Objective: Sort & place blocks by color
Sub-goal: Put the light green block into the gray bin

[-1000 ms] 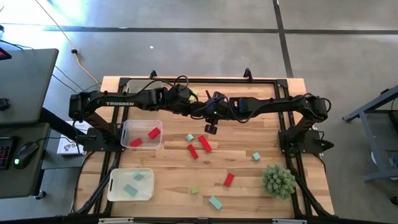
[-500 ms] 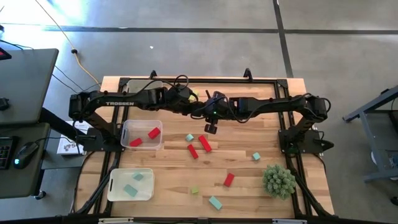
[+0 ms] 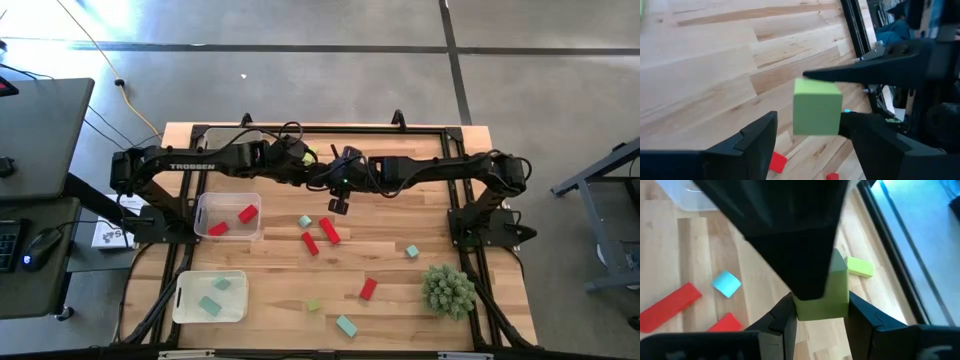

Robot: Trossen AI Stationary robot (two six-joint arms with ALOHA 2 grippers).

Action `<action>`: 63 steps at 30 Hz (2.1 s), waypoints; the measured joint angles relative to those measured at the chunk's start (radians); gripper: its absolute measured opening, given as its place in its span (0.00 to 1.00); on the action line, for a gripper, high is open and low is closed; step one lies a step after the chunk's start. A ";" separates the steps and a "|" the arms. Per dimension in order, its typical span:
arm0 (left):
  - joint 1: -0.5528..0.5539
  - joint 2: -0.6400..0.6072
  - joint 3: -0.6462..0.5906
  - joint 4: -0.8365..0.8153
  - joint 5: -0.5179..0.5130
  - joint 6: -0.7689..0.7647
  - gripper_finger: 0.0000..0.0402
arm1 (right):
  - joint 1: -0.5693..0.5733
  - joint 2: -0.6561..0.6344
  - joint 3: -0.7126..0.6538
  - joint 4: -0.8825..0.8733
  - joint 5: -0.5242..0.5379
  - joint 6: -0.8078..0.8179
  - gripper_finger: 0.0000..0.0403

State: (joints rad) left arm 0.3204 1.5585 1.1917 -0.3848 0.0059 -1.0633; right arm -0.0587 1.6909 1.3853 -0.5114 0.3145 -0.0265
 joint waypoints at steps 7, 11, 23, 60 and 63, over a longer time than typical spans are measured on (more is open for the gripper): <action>0.003 0.000 -0.001 0.014 -0.002 0.020 0.58 | 0.000 0.000 0.000 0.006 0.000 0.001 0.26; 0.012 -0.001 -0.001 0.012 0.014 0.022 0.57 | 0.001 0.000 0.000 0.020 -0.007 -0.011 0.26; 0.014 -0.005 -0.002 0.004 0.024 0.022 0.57 | 0.005 -0.001 0.000 0.051 -0.039 -0.011 0.26; 0.012 -0.005 -0.006 0.023 0.037 0.088 0.31 | 0.064 -0.015 0.010 0.012 -0.032 -0.069 0.26; 0.012 -0.004 -0.006 0.027 0.048 0.111 0.31 | 0.064 -0.015 0.010 0.011 -0.022 -0.076 0.26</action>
State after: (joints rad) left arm 0.3328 1.5547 1.1862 -0.3577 0.0538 -0.9526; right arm 0.0051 1.6756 1.3956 -0.5002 0.2928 -0.1027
